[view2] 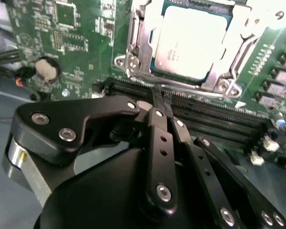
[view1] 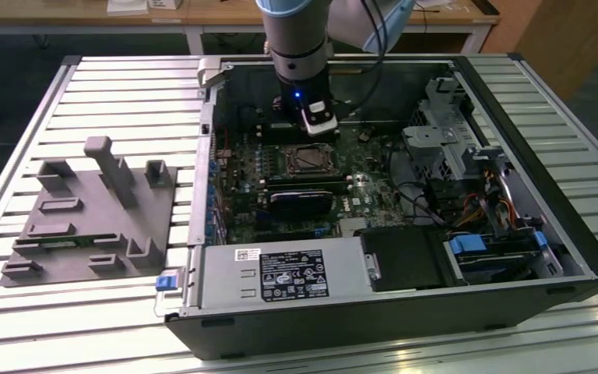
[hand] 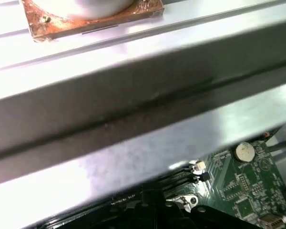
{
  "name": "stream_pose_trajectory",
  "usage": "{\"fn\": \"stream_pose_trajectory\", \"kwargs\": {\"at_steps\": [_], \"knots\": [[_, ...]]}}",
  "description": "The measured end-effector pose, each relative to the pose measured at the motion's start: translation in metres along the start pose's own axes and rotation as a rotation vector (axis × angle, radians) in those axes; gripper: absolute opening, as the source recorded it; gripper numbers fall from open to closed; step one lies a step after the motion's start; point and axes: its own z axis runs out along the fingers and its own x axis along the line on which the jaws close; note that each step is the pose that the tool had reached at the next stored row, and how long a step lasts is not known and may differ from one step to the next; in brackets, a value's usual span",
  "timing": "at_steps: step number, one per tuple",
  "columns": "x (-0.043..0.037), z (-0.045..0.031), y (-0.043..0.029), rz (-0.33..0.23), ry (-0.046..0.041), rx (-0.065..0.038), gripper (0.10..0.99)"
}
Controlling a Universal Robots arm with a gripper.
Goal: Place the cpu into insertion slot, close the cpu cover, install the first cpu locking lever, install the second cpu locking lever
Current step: 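Install the first cpu locking lever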
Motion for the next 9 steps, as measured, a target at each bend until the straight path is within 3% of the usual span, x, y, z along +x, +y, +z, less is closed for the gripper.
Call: {"fn": "stream_pose_trajectory", "kwargs": {"at_steps": [9], "knots": [[-0.0026,-0.0195,0.0048,0.000,-0.0005,0.002,0.106]]}}
